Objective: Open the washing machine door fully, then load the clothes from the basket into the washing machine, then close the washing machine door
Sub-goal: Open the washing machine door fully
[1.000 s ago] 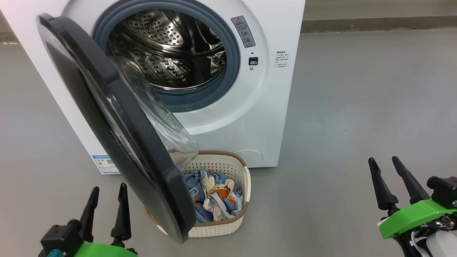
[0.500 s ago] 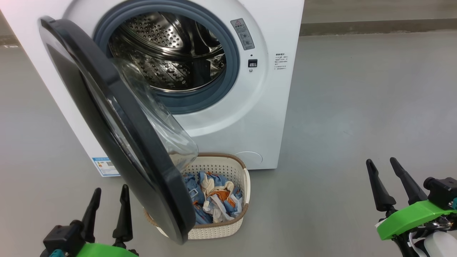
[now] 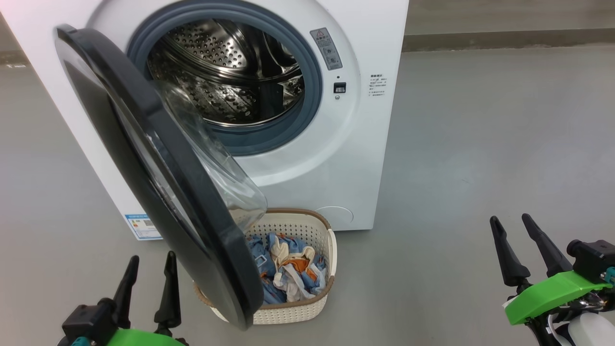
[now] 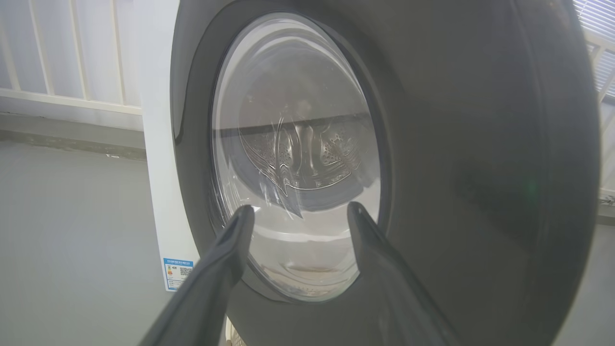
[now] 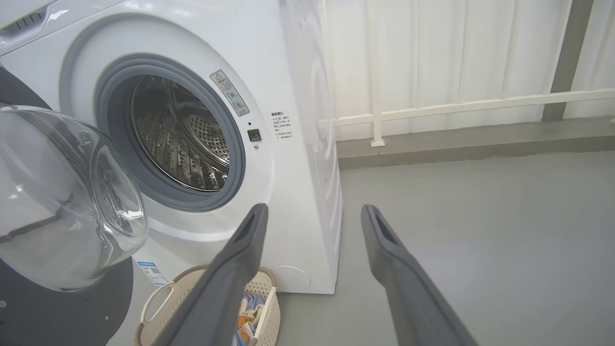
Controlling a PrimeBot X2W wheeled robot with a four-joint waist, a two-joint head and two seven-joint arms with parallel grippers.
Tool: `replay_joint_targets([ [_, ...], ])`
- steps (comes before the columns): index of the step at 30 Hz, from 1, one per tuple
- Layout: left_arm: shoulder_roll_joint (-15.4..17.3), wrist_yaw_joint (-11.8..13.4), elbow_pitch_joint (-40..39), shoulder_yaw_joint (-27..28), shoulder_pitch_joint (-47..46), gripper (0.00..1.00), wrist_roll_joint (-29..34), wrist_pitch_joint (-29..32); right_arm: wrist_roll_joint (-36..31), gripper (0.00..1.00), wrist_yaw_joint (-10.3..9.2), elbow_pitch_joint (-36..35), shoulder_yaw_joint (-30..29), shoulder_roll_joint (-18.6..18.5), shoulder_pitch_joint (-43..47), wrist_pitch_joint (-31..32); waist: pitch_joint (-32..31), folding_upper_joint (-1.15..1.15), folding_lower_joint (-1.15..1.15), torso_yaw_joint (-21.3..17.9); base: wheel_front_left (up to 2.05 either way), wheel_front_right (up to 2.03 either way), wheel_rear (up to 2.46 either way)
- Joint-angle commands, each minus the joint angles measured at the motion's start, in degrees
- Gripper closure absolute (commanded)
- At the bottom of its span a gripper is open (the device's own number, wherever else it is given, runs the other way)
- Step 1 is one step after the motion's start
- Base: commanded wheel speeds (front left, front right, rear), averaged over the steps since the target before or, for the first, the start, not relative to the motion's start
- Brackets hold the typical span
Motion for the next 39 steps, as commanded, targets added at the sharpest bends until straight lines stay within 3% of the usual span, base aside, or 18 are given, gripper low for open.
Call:
replay_joint_targets([
  [1,1.2,0.3,-1.1,1.5,-2.2,0.00,-0.1,-0.5,0.3,0.00,0.33,-1.0,1.2,-0.7,-1.4,-0.7,-0.1,0.00,0.00,0.1,0.00,0.00,0.00],
  [7,1.4,0.5,-1.2,1.3,-2.1,0.00,-0.3,-0.4,0.4,0.00,0.33,-0.9,1.1,-0.6,-1.4,-0.8,0.0,0.00,0.00,0.2,0.00,0.00,0.00],
  [8,1.3,0.5,-1.2,1.2,-2.2,0.10,-0.4,-0.3,0.4,0.00,0.33,-0.8,1.1,-0.5,-1.4,-0.8,0.0,0.00,0.00,0.2,0.00,0.00,0.00],
  [9,1.3,0.5,-1.2,1.2,-2.2,0.50,-0.5,-0.3,0.4,0.00,0.33,-0.8,1.1,-0.5,-1.4,-0.8,0.0,0.00,0.00,0.3,0.00,0.00,0.00],
  [10,1.3,0.5,-1.3,1.2,-2.3,0.98,-0.5,-0.3,0.4,0.00,0.33,-0.8,1.0,-0.5,-1.4,-0.8,0.0,0.00,0.00,0.3,0.00,0.00,0.00],
  [17,1.5,0.6,-3.1,1.4,-2.5,1.00,-0.2,-0.6,0.4,0.00,0.33,-0.6,0.9,-0.5,-1.4,-0.8,0.0,0.00,0.00,0.5,0.00,0.00,0.00],
  [26,0.1,0.4,-16.1,2.3,-3.2,1.00,1.6,-0.9,0.4,0.00,0.33,-0.5,0.8,0.0,-1.2,-0.8,0.0,0.00,0.00,1.0,0.00,0.00,0.00],
  [32,-1.1,-0.4,-26.2,-1.3,-3.0,1.00,2.2,0.4,0.4,0.00,0.33,-0.5,0.9,0.5,-1.2,-0.8,-0.1,0.00,0.00,1.2,0.00,0.00,0.00],
  [39,-2.2,-0.9,-30.2,-6.2,-2.2,1.00,1.3,3.6,0.3,0.00,0.33,-0.8,1.2,1.3,-1.1,-0.8,0.1,0.00,0.00,0.7,0.00,0.00,0.00],
])
